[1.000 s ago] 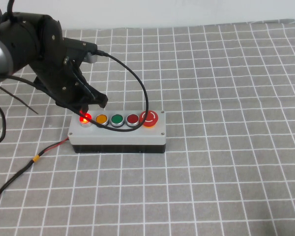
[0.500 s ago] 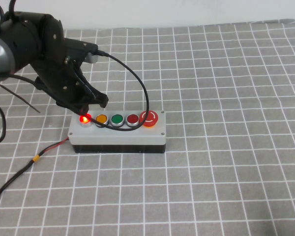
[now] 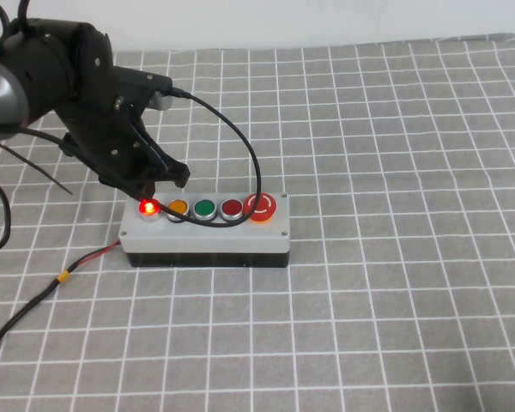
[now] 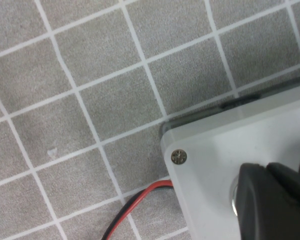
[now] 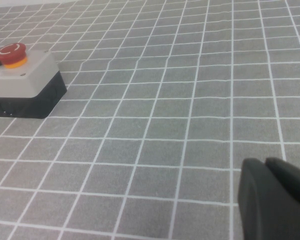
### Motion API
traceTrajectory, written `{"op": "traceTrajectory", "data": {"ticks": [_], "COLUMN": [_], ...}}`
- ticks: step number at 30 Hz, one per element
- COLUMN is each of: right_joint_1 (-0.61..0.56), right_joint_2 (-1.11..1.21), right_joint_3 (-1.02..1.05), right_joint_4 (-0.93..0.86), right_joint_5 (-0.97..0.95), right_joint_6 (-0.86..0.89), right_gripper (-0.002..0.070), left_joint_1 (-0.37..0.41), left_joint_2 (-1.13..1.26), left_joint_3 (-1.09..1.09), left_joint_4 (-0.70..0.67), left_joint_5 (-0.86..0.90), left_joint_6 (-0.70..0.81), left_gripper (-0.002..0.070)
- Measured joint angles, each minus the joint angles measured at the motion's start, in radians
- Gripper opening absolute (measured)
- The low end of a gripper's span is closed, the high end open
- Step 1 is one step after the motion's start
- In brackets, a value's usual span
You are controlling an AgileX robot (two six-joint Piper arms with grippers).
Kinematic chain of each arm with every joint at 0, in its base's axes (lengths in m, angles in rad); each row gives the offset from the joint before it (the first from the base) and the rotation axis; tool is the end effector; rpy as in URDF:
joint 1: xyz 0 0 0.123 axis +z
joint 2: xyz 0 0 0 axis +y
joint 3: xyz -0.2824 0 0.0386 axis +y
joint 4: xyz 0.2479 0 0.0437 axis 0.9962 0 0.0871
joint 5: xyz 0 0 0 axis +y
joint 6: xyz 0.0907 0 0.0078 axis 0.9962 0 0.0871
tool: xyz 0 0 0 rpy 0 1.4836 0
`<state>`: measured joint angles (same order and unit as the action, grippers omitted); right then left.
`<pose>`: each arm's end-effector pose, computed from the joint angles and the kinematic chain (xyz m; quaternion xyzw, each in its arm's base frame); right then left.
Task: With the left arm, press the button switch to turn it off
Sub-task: Press the button to turn off
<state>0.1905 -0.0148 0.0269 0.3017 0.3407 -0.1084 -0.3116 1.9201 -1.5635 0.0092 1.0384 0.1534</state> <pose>0.0505 0.0190 0.1755 -0.0358 0.7889 0.1504 0.5947 0.3848 -0.1232 0.2416 0.2302 0.9643 -0.0061 0.1310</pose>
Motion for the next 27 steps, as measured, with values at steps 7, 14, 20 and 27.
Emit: {"op": "traceTrajectory", "data": {"ticks": [7,14,20,27], "right_joint_1": [0.0,0.0,0.0,0.0], "right_joint_2": [0.0,0.0,0.0,0.0], "right_joint_3": [0.0,0.0,0.0,0.0], "right_joint_4": [0.0,0.0,0.0,0.0], "right_joint_5": [0.0,0.0,0.0,0.0], "right_joint_6": [0.0,0.0,0.0,0.0], "right_gripper": [-0.0017,-0.0017,-0.0017,-0.0017], "left_joint_1": [0.0,0.0,0.0,0.0], "left_joint_2": [0.008,0.009,-0.037,-0.104], "left_joint_3": [-0.006,-0.006,0.005,0.023], "left_joint_4": [0.0,-0.002,0.0,0.004], "left_joint_5": [0.006,0.006,0.004,0.045], "left_joint_6": [0.0,0.0,0.0,0.0], "left_gripper": [-0.0003,-0.0003,-0.0003,-0.0003]}}
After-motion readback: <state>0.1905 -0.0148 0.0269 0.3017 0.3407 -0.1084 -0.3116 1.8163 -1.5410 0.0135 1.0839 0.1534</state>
